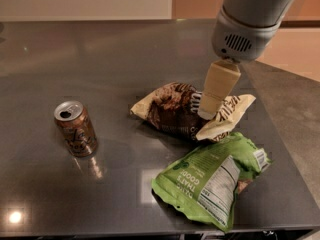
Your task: Move brown chip bag near green rice chip bag
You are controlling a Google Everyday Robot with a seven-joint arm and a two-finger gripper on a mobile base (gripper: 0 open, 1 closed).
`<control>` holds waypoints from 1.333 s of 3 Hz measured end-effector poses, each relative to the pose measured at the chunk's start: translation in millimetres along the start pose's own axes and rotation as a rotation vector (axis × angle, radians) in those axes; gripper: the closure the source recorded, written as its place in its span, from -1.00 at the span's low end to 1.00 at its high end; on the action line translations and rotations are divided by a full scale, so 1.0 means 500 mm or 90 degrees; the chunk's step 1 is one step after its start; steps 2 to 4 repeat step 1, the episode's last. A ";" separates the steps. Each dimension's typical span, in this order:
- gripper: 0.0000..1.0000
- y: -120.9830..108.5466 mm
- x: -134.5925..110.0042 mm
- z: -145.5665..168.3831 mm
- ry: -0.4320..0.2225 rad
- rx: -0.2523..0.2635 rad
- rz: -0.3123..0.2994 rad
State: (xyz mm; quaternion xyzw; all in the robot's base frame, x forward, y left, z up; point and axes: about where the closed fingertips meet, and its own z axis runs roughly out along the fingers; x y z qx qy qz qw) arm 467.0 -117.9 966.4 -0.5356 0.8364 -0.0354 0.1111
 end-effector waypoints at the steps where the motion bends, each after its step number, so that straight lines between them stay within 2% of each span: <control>1: -1.00 0.000 0.000 0.000 0.000 0.000 0.000; 4: -1.00 0.000 0.000 0.000 0.000 0.000 0.000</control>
Offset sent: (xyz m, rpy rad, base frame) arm 0.0000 0.0000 0.0000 0.0000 0.0000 0.0000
